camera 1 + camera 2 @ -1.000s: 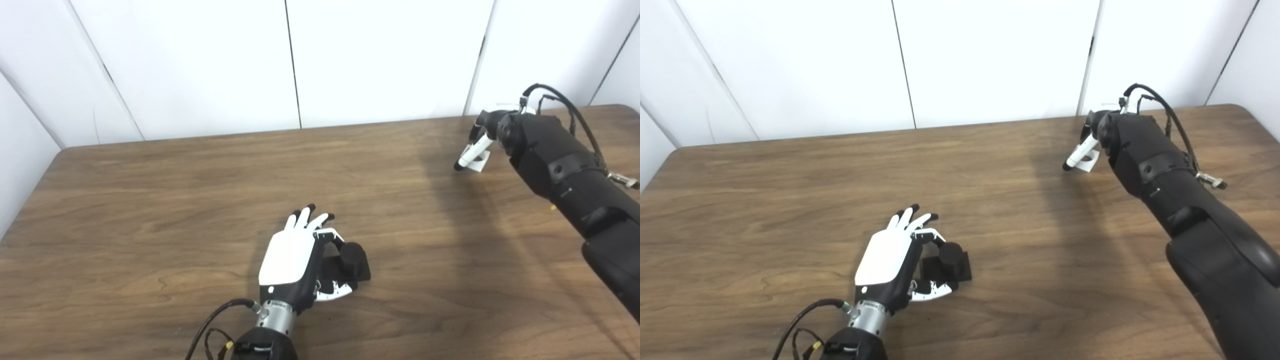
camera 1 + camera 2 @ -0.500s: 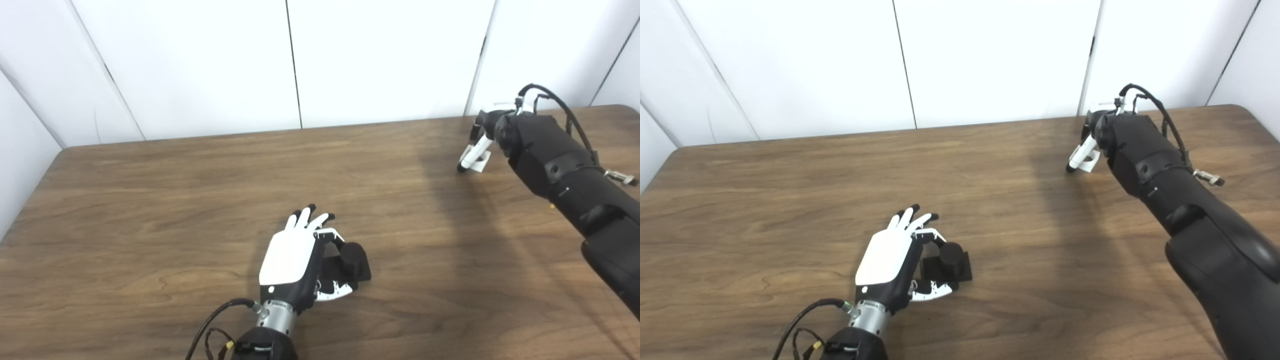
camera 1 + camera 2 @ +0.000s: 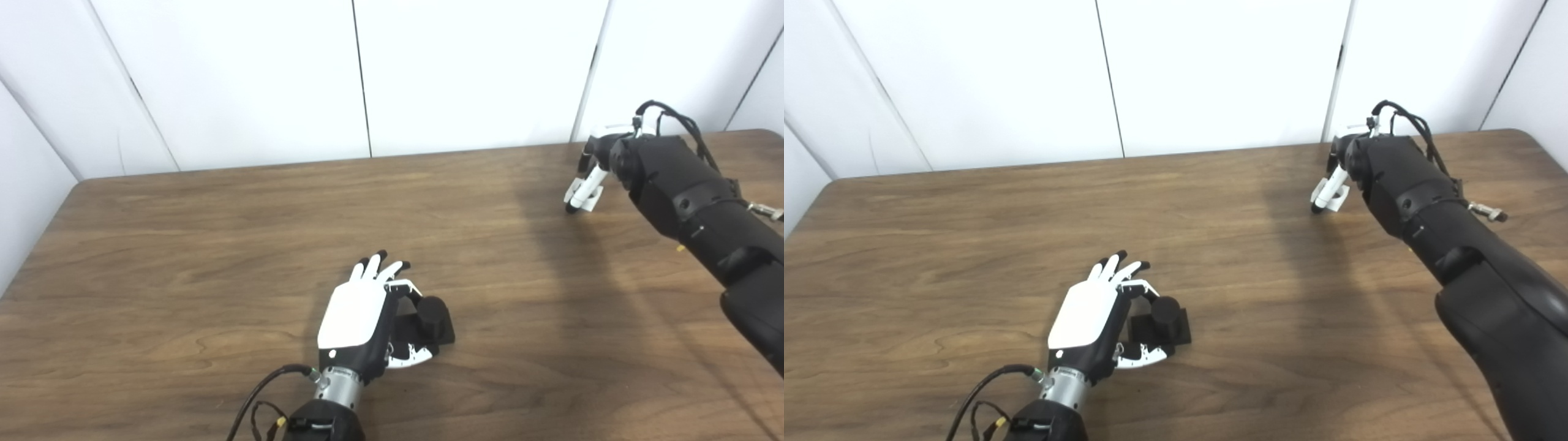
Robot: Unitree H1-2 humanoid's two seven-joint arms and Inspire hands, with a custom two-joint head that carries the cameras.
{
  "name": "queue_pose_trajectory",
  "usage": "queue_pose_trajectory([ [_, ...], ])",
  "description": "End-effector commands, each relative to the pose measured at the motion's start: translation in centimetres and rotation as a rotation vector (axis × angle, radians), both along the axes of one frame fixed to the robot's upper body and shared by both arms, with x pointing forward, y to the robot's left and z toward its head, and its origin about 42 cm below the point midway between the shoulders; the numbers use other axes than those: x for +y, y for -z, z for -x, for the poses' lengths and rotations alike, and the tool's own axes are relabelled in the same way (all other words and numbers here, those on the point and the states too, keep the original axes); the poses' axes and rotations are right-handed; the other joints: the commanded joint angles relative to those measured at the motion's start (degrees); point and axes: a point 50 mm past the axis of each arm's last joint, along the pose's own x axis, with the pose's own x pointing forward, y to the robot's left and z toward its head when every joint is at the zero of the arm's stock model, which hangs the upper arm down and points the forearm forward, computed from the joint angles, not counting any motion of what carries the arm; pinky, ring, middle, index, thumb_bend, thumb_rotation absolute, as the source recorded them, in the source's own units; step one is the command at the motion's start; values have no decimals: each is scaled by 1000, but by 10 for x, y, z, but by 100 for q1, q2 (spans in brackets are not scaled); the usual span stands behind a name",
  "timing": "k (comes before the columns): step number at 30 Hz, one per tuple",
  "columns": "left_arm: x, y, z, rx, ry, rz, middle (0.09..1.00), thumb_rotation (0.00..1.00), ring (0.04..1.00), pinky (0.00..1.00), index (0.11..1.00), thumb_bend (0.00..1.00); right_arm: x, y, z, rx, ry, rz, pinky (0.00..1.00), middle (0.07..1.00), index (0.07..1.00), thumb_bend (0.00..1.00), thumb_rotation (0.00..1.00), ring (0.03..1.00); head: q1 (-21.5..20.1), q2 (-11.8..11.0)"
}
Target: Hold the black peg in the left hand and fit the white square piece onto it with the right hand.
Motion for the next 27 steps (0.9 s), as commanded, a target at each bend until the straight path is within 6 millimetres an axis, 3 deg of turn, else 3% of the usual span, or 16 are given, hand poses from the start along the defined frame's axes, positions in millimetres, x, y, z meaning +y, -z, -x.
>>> queue_pose_trajectory([
  [1,12,5,-2,28,-47,-52,896,75,1000,1000,491,523,-17,-16,-2,0,35,44,885,955,789,978,362,1000,-3,5],
  [5,14,5,-2,18,-46,-49,892,74,1000,1000,491,523,-17,-14,-1,-4,42,42,825,954,797,966,325,1000,-9,7],
  [11,15,5,-1,23,-44,-49,894,74,1000,1000,491,523,-17,-8,1,-5,45,23,859,950,797,947,279,1000,-10,23],
  [27,16,5,-1,25,-42,-56,895,75,1000,1000,491,523,-20,1,6,-77,13,15,892,912,616,851,107,1000,-26,11],
])
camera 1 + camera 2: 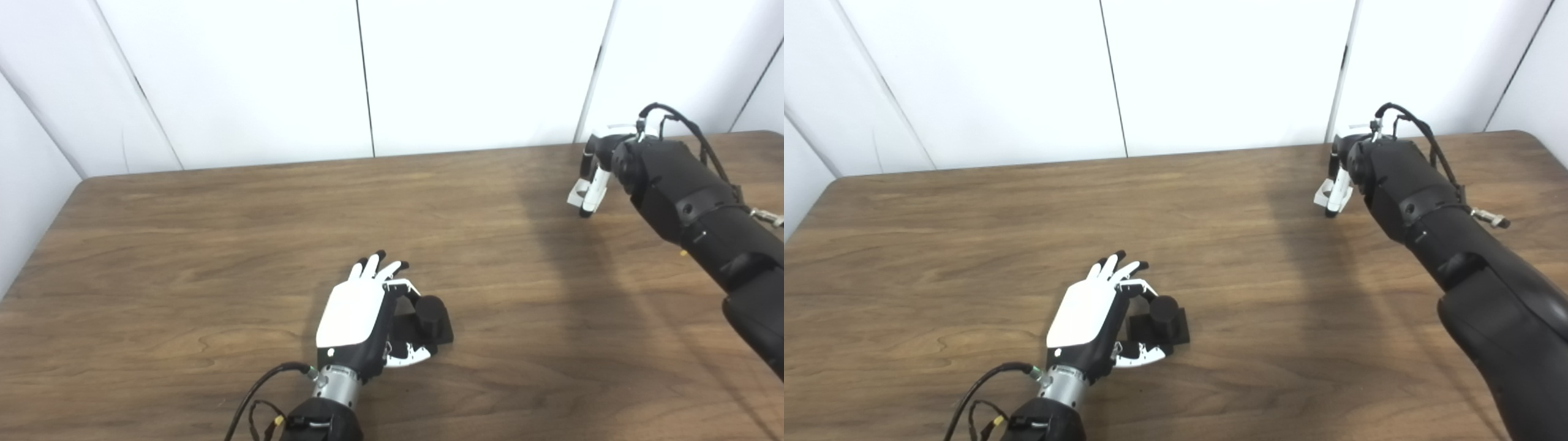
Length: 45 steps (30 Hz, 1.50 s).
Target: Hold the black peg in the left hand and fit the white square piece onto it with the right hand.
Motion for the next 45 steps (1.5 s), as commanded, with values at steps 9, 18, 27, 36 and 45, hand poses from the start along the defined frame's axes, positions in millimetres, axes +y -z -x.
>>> queue_pose_trajectory([
  [9,14,7,0,17,-42,-54,896,76,1000,1000,491,523,-20,1,4,-25,17,28,890,895,493,527,137,995,-15,6],
  [18,14,5,-1,22,-48,-60,901,76,1000,1000,492,523,-20,2,5,-33,12,24,925,903,495,524,140,1000,-8,-6],
  [27,14,7,-2,15,-49,-51,897,75,1000,1000,491,523,-22,3,5,-48,4,36,862,896,495,524,141,1000,-2,-30],
  [36,16,8,-2,17,-47,-54,897,76,1000,1000,491,523,-15,-7,8,-100,-20,-16,994,892,484,526,139,1000,8,-69],
  [45,18,8,-3,20,-48,-68,897,76,1000,1000,492,523,5,-29,22,-170,-91,-67,1000,884,484,526,138,1000,-7,-119],
])
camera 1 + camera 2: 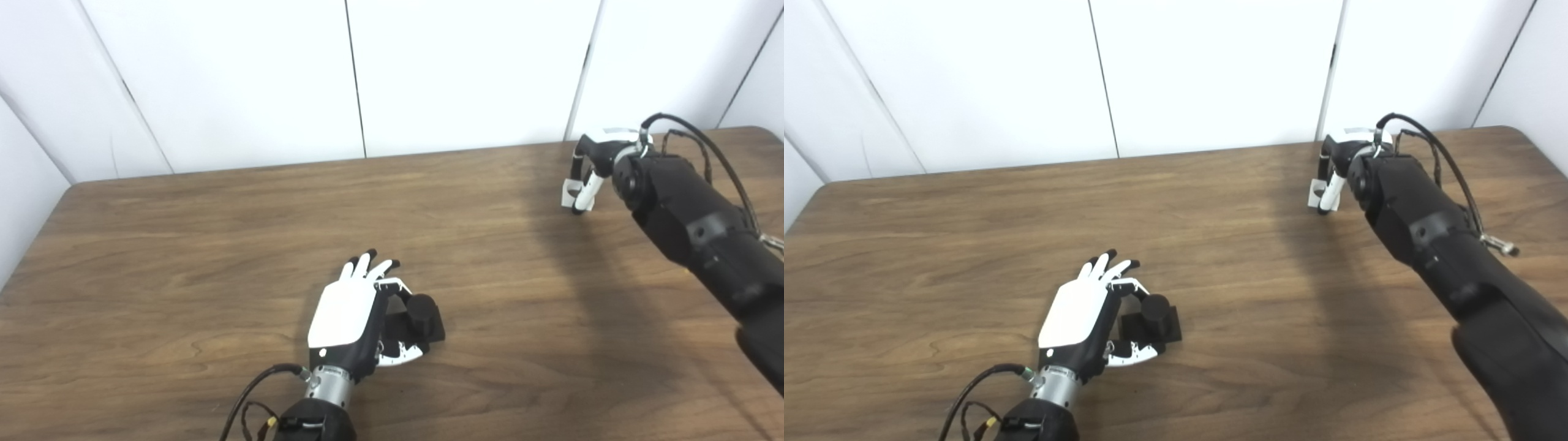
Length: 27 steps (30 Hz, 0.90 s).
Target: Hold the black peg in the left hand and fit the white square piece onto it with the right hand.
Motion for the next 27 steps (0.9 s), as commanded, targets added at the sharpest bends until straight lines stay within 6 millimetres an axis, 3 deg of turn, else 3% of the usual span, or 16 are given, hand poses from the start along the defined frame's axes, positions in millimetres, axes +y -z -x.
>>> queue_pose_trajectory([
  [1,12,8,-2,32,-35,-60,897,76,1000,1000,492,523,2,-34,-4,-71,-7,3,1000,882,484,526,138,1000,-12,10],
  [8,13,9,-4,27,-33,-60,896,75,1000,1000,491,523,18,-49,12,-109,-84,-20,1000,862,484,526,138,1000,15,-13],
  [18,14,10,-4,31,-37,-70,899,75,1000,1000,492,523,55,-73,48,-133,-256,-20,1000,833,485,525,139,1000,19,-19],
  [27,10,10,-4,32,-37,-71,898,75,1000,1000,492,523,91,-91,85,-116,-394,-6,1000,872,486,526,143,1000,55,13],
])
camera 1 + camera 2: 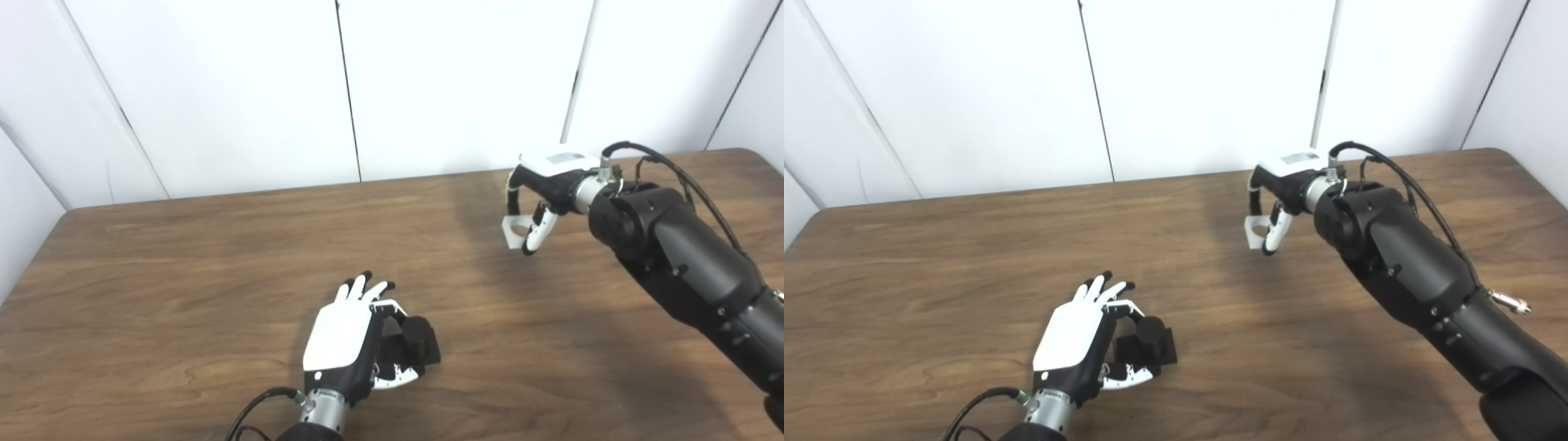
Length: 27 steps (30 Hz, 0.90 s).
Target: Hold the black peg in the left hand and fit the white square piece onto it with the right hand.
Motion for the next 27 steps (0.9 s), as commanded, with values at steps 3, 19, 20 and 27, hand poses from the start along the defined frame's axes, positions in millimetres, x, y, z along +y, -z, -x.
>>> queue_pose_trajectory([
  [3,8,10,-2,33,-37,-64,896,75,1000,1000,492,523,19,-36,15,-85,-65,4,1000,884,487,525,143,1000,13,-1],
  [19,6,10,-1,36,-39,-64,897,76,1000,1000,492,523,58,-45,56,-67,-248,-15,1000,873,486,525,139,1000,92,92],
  [20,5,9,-1,36,-39,-64,897,76,1000,1000,492,523,60,-45,58,-64,-252,-20,1000,873,486,525,139,1000,92,92],
  [27,5,10,-2,34,-40,-58,895,75,1000,1000,492,523,75,-45,71,-56,-289,-45,1000,878,486,525,138,1000,142,127],
])
